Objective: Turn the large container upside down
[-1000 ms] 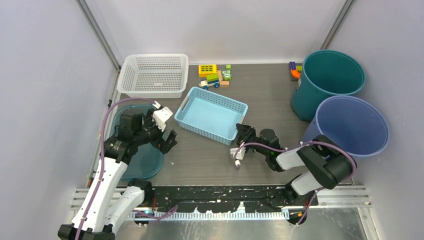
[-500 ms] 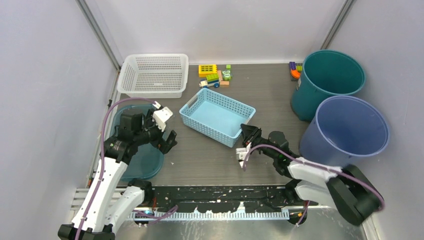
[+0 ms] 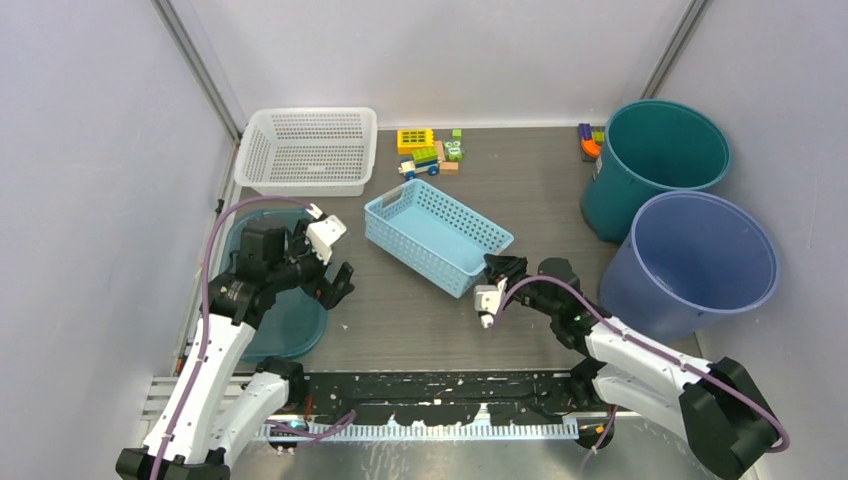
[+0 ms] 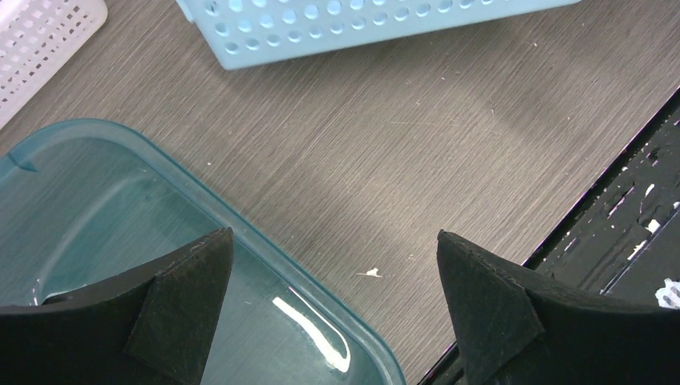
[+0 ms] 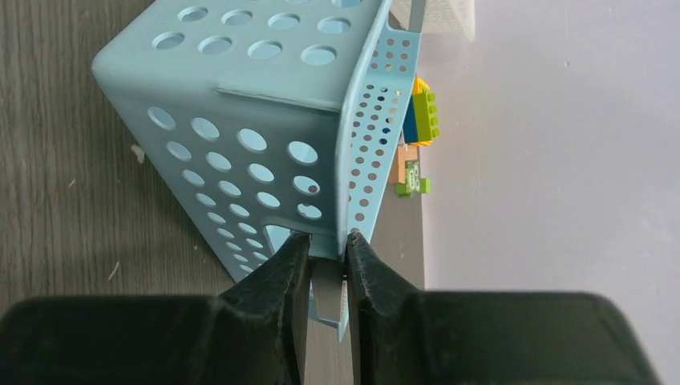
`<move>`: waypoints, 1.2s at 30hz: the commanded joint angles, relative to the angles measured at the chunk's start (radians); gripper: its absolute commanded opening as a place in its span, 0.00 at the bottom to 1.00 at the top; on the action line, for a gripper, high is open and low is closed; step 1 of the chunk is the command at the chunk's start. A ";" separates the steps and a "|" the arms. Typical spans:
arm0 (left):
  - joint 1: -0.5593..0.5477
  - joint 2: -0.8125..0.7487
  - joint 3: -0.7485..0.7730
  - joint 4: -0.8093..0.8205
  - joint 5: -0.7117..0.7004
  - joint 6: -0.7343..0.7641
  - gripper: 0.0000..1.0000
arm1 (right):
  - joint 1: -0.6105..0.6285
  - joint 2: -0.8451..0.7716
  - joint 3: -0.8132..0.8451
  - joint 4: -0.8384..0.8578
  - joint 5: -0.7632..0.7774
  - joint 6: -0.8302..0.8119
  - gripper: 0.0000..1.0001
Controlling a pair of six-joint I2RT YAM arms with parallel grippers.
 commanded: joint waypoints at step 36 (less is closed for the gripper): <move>0.008 -0.040 -0.005 0.019 0.033 0.010 1.00 | -0.014 -0.007 0.665 -0.809 -0.223 0.749 0.01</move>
